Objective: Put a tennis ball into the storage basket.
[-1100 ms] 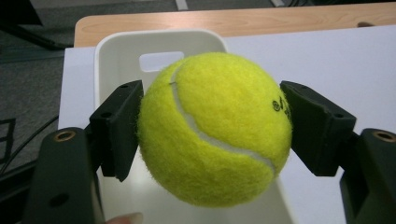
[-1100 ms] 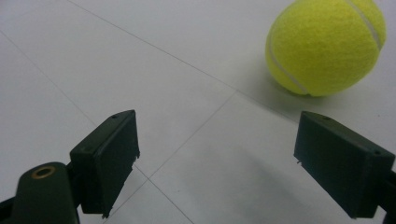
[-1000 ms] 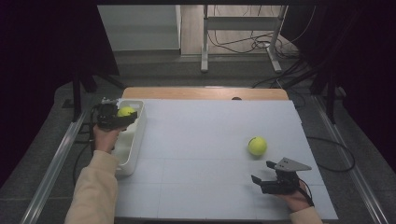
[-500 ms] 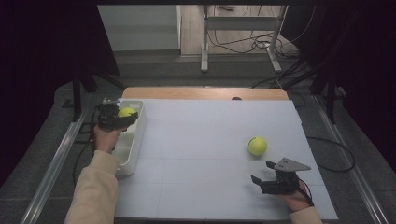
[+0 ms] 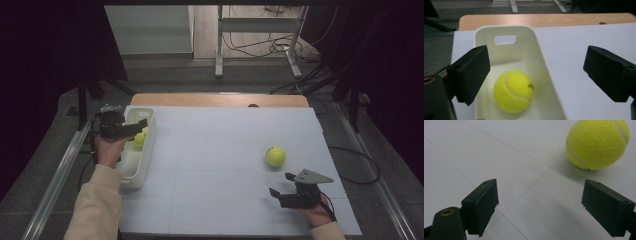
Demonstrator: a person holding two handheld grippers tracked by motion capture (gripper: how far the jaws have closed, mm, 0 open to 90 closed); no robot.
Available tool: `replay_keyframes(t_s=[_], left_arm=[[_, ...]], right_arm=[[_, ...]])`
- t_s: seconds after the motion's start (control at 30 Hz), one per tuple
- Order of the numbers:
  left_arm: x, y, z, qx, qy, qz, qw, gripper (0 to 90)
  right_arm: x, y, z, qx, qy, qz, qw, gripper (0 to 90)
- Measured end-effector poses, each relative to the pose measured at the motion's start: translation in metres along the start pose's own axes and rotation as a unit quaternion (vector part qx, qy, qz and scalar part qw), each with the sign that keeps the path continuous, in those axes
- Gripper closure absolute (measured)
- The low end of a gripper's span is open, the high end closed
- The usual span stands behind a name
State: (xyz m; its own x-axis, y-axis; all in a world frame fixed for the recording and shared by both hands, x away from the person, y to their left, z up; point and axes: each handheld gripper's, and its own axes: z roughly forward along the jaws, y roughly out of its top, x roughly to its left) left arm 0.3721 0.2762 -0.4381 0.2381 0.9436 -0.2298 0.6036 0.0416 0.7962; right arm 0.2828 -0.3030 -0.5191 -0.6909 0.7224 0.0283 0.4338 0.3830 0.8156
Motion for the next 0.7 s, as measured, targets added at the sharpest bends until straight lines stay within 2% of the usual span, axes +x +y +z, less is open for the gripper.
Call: replay_keyframes(t_s=[0.1, 0.17, 0.4, 0.5, 0.7], left_arm=[[-0.004, -0.002, -0.009, -0.012, -0.03, 0.0, 0.9995, 8.1], [-0.008, -0.004, -0.012, -0.016, -0.041, 0.005, 0.999, 8.4], [-0.024, -0.012, -0.018, -0.024, -0.056, 0.036, 0.9975, 8.8], [-0.029, -0.016, -0.02, -0.027, -0.066, 0.043, 0.9965, 8.9], [-0.035, -0.021, -0.022, -0.032, -0.082, 0.045, 0.9951, 9.2]], right_arm=[[0.0, 0.0, -0.001, -0.003, 0.0, 0.001, 1.0, 14.6], [0.0, 0.0, -0.001, -0.003, -0.002, 0.001, 1.0, 14.7], [0.0, 0.0, -0.001, -0.004, -0.003, 0.002, 1.0, 14.6], [0.0, 0.0, -0.001, -0.003, -0.003, 0.001, 1.0, 14.6], [0.0, 0.0, -0.002, -0.005, -0.005, 0.001, 1.0, 14.6]])
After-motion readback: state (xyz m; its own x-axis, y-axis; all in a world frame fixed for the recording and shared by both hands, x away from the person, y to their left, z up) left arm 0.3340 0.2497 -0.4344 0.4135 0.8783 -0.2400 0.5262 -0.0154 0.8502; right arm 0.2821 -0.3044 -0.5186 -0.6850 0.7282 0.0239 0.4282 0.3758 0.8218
